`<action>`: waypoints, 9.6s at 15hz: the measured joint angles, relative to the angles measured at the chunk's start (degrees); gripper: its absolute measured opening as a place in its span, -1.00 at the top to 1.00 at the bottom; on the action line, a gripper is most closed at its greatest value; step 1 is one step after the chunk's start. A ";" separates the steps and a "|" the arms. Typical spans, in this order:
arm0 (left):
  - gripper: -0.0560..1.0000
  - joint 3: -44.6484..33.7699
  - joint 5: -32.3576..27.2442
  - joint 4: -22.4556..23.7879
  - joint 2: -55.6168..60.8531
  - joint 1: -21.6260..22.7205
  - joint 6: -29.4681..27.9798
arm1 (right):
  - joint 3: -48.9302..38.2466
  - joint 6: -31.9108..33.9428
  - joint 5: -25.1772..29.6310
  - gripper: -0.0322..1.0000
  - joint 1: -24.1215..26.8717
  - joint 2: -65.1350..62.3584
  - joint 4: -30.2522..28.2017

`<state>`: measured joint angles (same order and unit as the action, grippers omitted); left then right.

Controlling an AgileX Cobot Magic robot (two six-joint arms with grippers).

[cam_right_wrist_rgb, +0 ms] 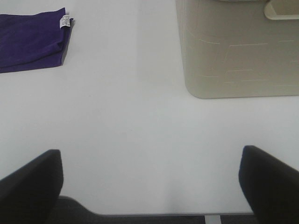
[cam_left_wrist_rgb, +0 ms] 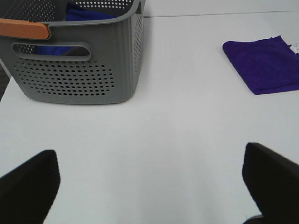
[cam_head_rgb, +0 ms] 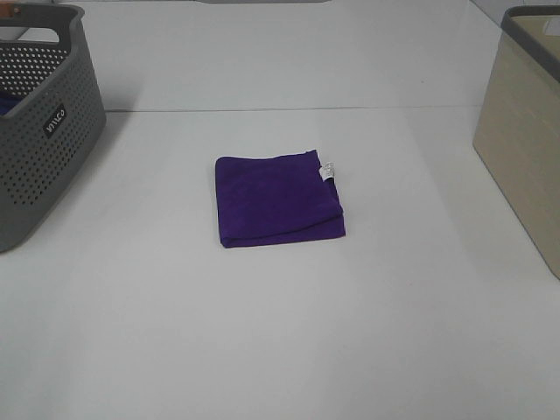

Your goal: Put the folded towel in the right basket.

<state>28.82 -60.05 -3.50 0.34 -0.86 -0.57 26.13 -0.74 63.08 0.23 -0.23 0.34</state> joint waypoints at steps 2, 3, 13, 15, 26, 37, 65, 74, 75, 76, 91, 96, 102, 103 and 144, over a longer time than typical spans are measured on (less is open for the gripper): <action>-0.98 0.00 0.00 0.00 0.00 0.00 0.00 | 0.00 0.00 0.00 -0.97 0.00 0.00 0.00; -0.98 0.00 0.00 0.00 0.00 0.00 0.00 | 0.00 0.00 0.00 -0.97 0.00 0.00 0.00; -0.98 0.00 0.00 0.00 0.00 0.00 0.00 | 0.00 -0.11 0.00 -0.97 0.00 0.00 0.00; -0.98 0.00 0.00 0.00 0.00 0.00 0.00 | 0.00 -0.86 0.00 -0.97 0.00 0.00 0.00; -0.98 0.00 0.00 0.00 0.00 0.00 0.00 | 0.00 -1.49 -0.06 -0.97 0.00 0.00 0.00; -0.98 0.00 0.00 0.06 0.00 0.00 0.00 | 4.98 -4.35 3.84 -0.97 0.00 9.85 -0.80; -0.98 0.00 0.00 0.11 0.00 0.00 -0.06 | 62.17 -4.70 -13.58 -0.94 -14.61 119.18 24.64; -0.98 0.00 0.00 -1.26 0.00 0.00 -0.06 | 77.92 -6.19 -8.02 -0.90 -14.61 136.77 25.90; -0.98 0.00 0.00 -1.32 0.00 0.00 -0.06 | 78.04 -6.19 -8.02 -0.89 -14.61 137.17 25.90; -0.98 0.00 0.00 -1.32 0.00 0.00 -0.06 | 78.09 -6.19 -8.02 -0.89 -14.61 137.22 25.90; -0.98 0.00 0.00 -1.43 0.00 0.00 -0.06 | 79.93 -0.86 -16.62 0.26 -23.43 143.93 37.47; -0.98 0.00 0.00 -1.43 0.00 0.00 -0.06 | 80.10 0.74 -17.07 0.82 -23.61 145.02 38.73; -0.98 0.00 0.00 -1.43 0.00 0.00 -0.06 | 79.18 1.09 -12.38 0.82 -23.78 140.32 32.72; -0.98 0.00 0.00 -1.26 0.00 0.00 -0.06 | 78.84 1.83 -10.83 0.82 -23.78 137.62 30.25; -0.98 0.00 0.00 -1.03 0.00 0.00 0.00 | 53.23 3.21 5.67 -0.57 0.17 64.17 -3.21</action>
<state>28.82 -60.05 -4.53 0.34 -0.86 -0.57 79.35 2.46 68.75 0.40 63.94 -2.86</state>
